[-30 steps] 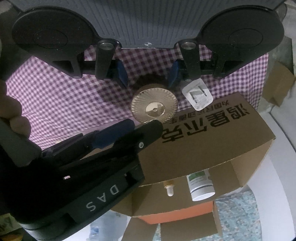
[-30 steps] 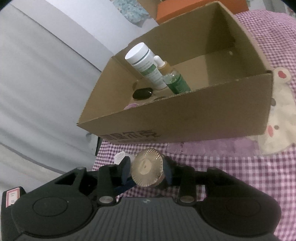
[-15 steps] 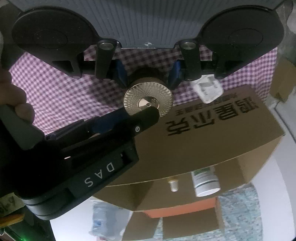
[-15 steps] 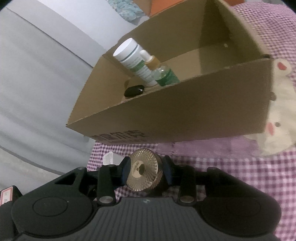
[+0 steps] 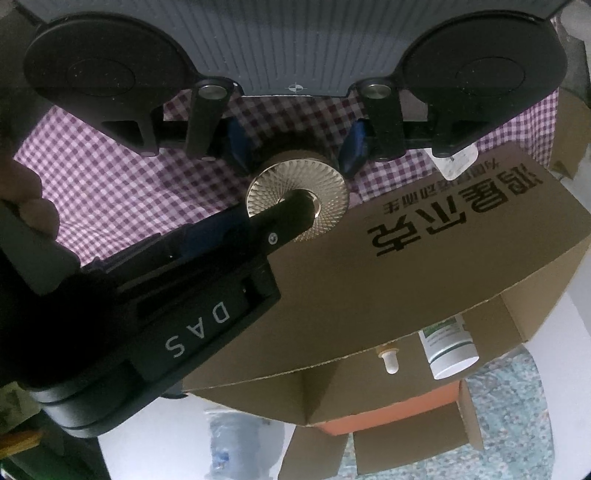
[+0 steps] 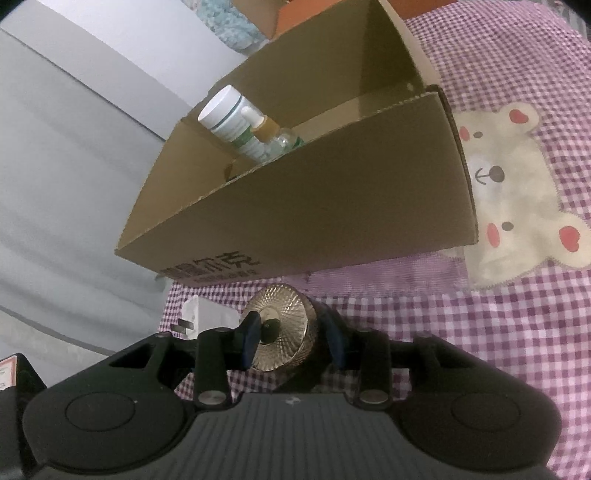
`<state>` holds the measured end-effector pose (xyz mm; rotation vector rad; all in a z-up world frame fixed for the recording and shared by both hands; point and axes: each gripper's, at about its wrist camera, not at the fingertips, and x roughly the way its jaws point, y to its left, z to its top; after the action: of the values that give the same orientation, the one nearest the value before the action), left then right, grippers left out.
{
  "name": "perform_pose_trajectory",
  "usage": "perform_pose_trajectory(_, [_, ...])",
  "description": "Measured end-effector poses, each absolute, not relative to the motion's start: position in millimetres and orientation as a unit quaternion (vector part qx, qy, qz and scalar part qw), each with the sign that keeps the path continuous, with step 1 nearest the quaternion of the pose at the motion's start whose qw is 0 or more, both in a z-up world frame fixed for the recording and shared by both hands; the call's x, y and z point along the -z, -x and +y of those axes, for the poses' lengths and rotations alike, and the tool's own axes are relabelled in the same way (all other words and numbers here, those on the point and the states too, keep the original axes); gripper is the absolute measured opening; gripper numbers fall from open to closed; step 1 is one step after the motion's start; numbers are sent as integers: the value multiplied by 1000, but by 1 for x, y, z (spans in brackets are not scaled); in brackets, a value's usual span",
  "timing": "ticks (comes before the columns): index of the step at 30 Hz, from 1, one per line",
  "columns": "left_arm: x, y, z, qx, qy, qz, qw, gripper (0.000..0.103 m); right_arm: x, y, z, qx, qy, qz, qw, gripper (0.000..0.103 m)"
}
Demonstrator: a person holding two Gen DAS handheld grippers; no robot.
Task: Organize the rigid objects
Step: 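Lift the gold jar and carry it over the box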
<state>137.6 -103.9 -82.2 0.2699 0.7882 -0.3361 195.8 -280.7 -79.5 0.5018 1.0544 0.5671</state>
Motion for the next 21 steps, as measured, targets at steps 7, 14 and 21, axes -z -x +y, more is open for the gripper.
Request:
perform_pose_trajectory(7, [80,-141,-105,161,-123,385,900,52,76,-191,-277,-260,-225,479,808,41])
perform_pose_trajectory(14, [62,-125,-107,165,-121,367,907,52,61,-176,-279,-255,-215,468,819,40])
perform_pose_trajectory(21, [13,-108,-111,172,-122,309,927,51,12,-155,-286,-259,-191,418,849,40])
